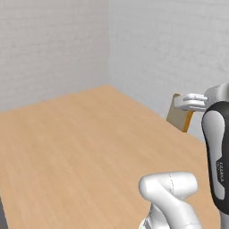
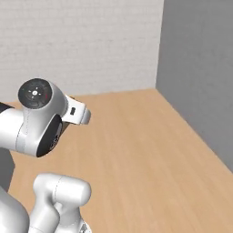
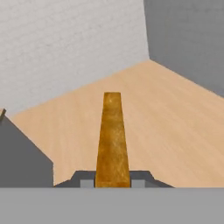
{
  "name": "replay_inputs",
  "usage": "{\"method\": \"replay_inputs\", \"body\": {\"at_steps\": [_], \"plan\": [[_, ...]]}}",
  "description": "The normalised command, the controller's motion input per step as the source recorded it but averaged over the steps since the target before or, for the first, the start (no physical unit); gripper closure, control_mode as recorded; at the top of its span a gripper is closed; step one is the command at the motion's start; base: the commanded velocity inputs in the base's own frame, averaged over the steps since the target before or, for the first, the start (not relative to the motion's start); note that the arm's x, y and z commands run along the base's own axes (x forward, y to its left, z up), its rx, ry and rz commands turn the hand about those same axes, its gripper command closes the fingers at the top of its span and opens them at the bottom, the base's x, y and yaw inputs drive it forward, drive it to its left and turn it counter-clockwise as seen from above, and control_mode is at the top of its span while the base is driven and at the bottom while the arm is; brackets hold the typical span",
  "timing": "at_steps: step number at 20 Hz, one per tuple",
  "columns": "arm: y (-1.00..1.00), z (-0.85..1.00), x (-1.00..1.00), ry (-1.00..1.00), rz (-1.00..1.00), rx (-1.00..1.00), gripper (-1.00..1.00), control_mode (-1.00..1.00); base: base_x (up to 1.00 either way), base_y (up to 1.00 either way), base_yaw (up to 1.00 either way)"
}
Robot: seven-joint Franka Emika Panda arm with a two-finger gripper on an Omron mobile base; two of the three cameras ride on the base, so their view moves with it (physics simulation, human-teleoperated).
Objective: Start the toaster. Once the lever pops up, take the bread to the plate on the dining counter.
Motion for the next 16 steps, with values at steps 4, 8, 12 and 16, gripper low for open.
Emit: {"method": "replay_inputs", "body": {"at_steps": [4, 8, 12, 16], "plan": [[0.0, 0.0, 0.0, 0.0, 0.0, 0.0, 1.0, 1.0, 1.0, -0.26, 0.43], [0.0, 0.0, 0.0, 0.0, 0.0, 0.0, 1.0, 1.0, 1.0, -0.18, 0.55], [0.0, 0.0, 0.0, 0.0, 0.0, 0.0, 1.0, 1.0, 1.0, -0.38, 0.48], [0.0, 0.0, 0.0, 0.0, 0.0, 0.0, 1.0, 1.0, 1.0, -0.58, 0.29]]}}
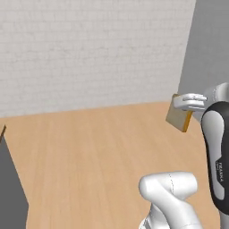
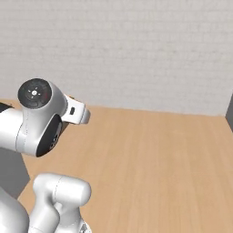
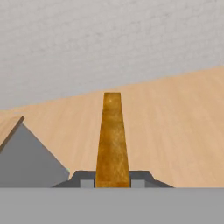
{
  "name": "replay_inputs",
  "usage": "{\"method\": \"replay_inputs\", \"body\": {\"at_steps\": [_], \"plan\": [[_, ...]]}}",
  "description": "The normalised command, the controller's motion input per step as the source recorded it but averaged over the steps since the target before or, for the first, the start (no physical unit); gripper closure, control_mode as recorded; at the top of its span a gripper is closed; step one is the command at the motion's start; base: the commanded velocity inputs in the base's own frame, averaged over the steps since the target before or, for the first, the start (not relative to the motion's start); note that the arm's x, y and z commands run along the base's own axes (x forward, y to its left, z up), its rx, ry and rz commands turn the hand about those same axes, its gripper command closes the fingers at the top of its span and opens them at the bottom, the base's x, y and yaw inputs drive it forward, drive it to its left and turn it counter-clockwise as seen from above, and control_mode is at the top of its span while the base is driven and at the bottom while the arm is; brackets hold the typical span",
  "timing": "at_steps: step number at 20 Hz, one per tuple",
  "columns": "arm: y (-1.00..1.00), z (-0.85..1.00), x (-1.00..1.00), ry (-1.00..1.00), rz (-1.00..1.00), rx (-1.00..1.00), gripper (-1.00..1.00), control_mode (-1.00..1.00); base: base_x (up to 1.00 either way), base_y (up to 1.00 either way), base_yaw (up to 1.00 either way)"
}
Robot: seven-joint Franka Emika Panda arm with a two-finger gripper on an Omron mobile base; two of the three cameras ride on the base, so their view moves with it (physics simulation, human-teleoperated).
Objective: Start the toaster. Once the lever pops up, take the bread to the plate on the dining counter.
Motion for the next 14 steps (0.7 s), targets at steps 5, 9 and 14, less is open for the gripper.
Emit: {"method": "replay_inputs", "body": {"at_steps": [5, 9, 14], "plan": [[0.0, 0.0, 0.0, 0.0, 0.0, 0.0, 1.0, 1.0, 1.0, -0.6, 0.14], [0.0, 0.0, 0.0, 0.0, 0.0, 0.0, 1.0, 1.0, 1.0, -0.4, 0.16], [0.0, 0.0, 0.0, 0.0, 0.0, 0.0, 1.0, 1.0, 1.0, -0.03, 0.39]]}}
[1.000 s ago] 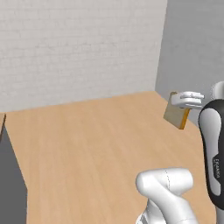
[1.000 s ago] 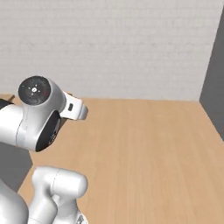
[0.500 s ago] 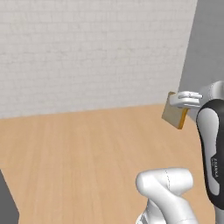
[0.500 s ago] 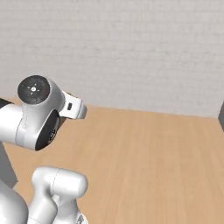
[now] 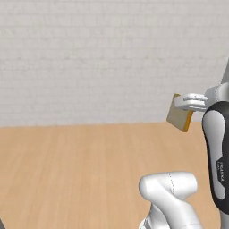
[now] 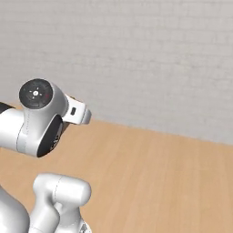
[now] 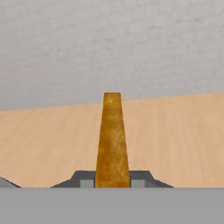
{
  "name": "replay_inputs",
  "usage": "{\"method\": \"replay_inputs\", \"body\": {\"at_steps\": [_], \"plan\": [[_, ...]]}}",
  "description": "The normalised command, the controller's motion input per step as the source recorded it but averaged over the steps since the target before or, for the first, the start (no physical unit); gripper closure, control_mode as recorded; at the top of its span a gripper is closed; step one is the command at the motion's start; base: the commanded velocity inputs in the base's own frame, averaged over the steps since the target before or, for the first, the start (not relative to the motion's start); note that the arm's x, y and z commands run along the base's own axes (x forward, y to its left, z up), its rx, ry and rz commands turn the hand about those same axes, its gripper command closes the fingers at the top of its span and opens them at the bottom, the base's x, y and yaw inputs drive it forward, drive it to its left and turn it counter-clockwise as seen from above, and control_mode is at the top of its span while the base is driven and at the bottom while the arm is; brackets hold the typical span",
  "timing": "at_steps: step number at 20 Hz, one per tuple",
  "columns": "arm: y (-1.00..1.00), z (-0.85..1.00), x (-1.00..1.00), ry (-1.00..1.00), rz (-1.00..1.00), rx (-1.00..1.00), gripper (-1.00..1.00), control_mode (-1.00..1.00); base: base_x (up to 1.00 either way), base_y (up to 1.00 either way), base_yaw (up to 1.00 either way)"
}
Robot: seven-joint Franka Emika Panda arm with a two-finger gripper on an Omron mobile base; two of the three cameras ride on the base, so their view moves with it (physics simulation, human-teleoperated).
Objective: Start the toaster. Once the lever pops up, take the bread to the plate on the dining counter.
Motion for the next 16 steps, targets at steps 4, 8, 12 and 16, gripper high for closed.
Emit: {"method": "replay_inputs", "body": {"at_steps": [4, 8, 12, 16], "plan": [[0.0, 0.0, 0.0, 0.0, 0.0, 0.0, 1.0, 1.0, 1.0, 0.0, 0.58], [0.0, 0.0, 0.0, 0.0, 0.0, 0.0, 1.0, 1.0, 1.0, 0.0, 0.63], [0.0, 0.0, 0.0, 0.0, 0.0, 0.0, 1.0, 1.0, 1.0, 0.0, 0.67], [0.0, 0.0, 0.0, 0.0, 0.0, 0.0, 1.0, 1.0, 0.95, -0.07, 0.66]]}}
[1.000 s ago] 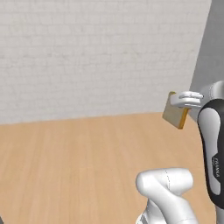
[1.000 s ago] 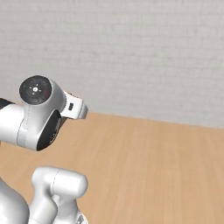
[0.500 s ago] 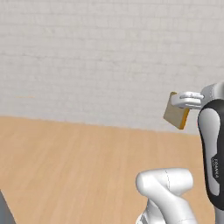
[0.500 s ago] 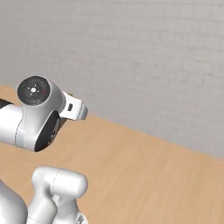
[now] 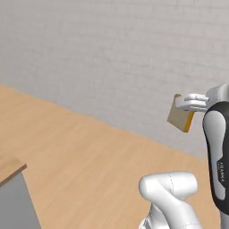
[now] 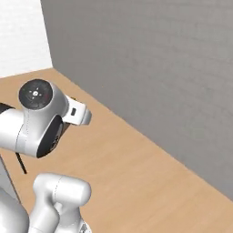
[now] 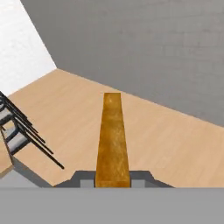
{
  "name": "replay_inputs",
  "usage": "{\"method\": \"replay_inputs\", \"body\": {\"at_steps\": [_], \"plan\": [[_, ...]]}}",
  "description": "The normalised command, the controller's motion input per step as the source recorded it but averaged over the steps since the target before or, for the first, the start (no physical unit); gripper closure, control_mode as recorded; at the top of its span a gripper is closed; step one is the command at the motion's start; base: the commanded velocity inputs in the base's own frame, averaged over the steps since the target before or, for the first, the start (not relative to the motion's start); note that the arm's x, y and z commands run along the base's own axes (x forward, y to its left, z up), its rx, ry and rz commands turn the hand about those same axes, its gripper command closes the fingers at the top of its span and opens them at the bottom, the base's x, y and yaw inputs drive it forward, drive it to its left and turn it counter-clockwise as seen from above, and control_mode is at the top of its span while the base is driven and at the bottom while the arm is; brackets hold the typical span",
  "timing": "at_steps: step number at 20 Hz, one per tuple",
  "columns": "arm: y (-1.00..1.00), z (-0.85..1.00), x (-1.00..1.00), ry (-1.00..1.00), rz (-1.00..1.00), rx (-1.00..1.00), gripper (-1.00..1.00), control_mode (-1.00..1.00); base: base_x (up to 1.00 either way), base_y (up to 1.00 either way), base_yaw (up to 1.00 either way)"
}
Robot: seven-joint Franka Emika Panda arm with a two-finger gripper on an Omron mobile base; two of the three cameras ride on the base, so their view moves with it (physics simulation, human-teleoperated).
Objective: Start the toaster. Once the lever pops up, take the bread to the plate on the dining counter.
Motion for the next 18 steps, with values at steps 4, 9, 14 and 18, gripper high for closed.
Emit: {"method": "replay_inputs", "body": {"at_steps": [4, 9, 14, 18], "plan": [[0.0, 0.0, 0.0, 0.0, 0.0, 0.0, 1.0, 1.0, 0.73, -0.51, 0.74], [0.0, 0.0, 0.0, 0.0, 0.0, 0.0, 1.0, 1.0, 0.77, -0.55, 0.74], [0.0, 0.0, 0.0, 0.0, 0.0, 0.0, 1.0, 1.0, 0.96, -0.47, 0.76], [0.0, 0.0, 0.0, 0.0, 0.0, 0.0, 1.0, 1.0, 1.0, -0.4, 0.73]]}}
